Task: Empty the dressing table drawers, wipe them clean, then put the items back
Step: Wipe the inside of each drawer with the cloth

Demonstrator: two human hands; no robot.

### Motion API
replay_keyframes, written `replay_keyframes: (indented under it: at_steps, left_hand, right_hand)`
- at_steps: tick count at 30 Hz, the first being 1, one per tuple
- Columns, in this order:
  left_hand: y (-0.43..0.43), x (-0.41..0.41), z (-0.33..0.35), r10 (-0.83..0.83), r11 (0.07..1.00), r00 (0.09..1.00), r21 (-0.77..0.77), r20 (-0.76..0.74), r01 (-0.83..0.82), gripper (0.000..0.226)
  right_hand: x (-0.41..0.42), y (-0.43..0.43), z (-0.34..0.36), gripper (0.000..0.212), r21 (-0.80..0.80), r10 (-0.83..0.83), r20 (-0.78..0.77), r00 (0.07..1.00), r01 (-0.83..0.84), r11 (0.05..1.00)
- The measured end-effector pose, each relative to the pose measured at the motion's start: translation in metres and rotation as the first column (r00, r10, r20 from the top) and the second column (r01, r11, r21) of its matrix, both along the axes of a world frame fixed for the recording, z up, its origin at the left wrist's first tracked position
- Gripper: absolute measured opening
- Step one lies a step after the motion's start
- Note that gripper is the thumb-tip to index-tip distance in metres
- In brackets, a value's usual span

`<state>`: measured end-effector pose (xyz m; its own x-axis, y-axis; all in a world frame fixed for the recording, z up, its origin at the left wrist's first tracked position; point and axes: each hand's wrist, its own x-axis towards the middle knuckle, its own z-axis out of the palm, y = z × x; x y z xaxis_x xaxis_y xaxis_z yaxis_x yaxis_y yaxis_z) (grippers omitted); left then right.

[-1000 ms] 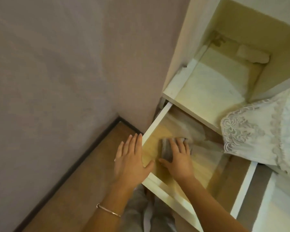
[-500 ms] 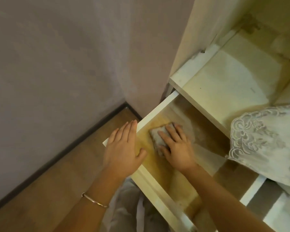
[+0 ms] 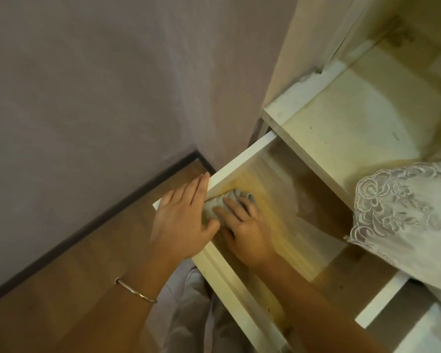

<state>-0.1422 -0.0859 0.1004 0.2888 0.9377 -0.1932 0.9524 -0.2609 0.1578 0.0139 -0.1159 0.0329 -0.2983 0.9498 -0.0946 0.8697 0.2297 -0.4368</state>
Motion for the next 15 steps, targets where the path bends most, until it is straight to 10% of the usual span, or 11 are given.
replay_keyframes:
  at_steps: [8, 15]
  left_hand:
    - [-0.002, 0.001, -0.003, 0.026, 0.999, 1.0, 0.044, -0.016, -0.026, 0.074]
    - [-0.001, -0.001, -0.004, -0.002, 0.998, 1.0, 0.066, -0.019, 0.003, 0.073]
  right_hand:
    - [0.064, 0.064, 0.009, 0.044, -0.113, -0.561, -0.023, 0.827, 0.556, 0.824]
    - [0.012, -0.009, 0.001, 0.049, -0.051, -0.319, -0.082, 0.944, 0.316, 0.947]
